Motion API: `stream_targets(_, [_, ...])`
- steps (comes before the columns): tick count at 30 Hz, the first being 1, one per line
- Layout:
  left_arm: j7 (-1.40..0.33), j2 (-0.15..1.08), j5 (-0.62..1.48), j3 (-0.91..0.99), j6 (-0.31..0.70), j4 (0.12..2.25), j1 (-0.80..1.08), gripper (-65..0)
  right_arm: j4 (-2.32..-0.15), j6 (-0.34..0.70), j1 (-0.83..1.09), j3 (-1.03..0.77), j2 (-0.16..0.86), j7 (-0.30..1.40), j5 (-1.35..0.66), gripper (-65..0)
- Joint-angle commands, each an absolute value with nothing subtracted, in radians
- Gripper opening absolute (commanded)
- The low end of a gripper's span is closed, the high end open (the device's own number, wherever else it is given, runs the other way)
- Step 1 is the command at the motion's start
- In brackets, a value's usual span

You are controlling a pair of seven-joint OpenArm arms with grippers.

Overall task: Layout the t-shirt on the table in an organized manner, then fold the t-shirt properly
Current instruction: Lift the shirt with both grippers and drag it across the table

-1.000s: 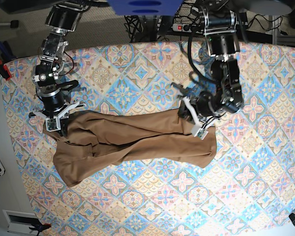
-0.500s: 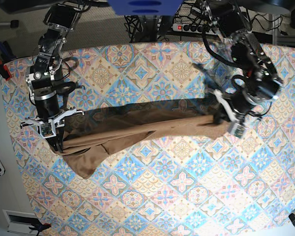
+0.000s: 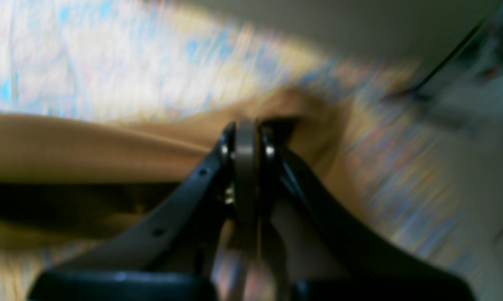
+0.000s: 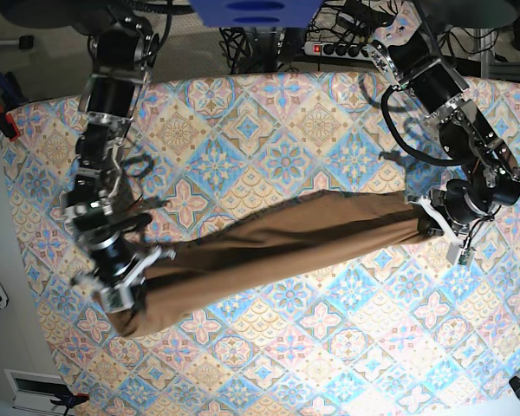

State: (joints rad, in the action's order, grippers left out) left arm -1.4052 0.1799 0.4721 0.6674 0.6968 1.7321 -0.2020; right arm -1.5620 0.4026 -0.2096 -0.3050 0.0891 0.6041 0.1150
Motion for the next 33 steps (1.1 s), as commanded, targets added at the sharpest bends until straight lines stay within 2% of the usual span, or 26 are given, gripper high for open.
stream_targets(1, [-1.386,0.189,0.484,0.642,0.698,1.745,-0.22,-65.0,-1.537,0.392,-0.243,-0.297,0.102,0.608,0.128,-65.0])
stream_targets(5, [-1.383,0.189,0.484,0.588,0.697,1.745,-0.211,-65.0,-1.395,0.392,-0.311,-0.259,0.102,0.61,0.13,-64.3])
stream_targets(8, [-1.382,0.189,0.484,0.585,0.697,1.745,-0.209,-65.0,-1.325,0.392,-0.312,-0.236,0.102,0.601,0.15,-48.6])
stream_targets(11, [-1.382,0.188,0.484,0.584,0.697,1.745,-0.209,-65.0,-1.314,0.392,-0.312,-0.205,0.102,0.599,0.197,-41.7])
stream_targets(17, [-1.382,0.186,0.484,0.584,0.697,1.744,-0.209,-65.0,-1.32,0.392,-0.312,-0.145,0.102,0.599,0.325,-41.2])
stream_targets(24, [-1.382,0.183,0.484,0.584,0.697,1.744,-0.209,-65.0,-1.319,0.392,-0.312,0.127,0.101,0.595,0.469,-41.8])
stream_targets(30, [-1.382,0.183,0.484,0.584,0.697,1.744,-0.209,-65.0,-1.351,0.39,-0.311,0.234,0.094,0.473,0.619,-41.4])
stream_targets(33, [-1.382,0.183,0.484,0.584,0.697,1.744,-0.208,-65.0,-1.366,0.39,-0.308,0.231,0.05,0.437,0.691,-41.4])
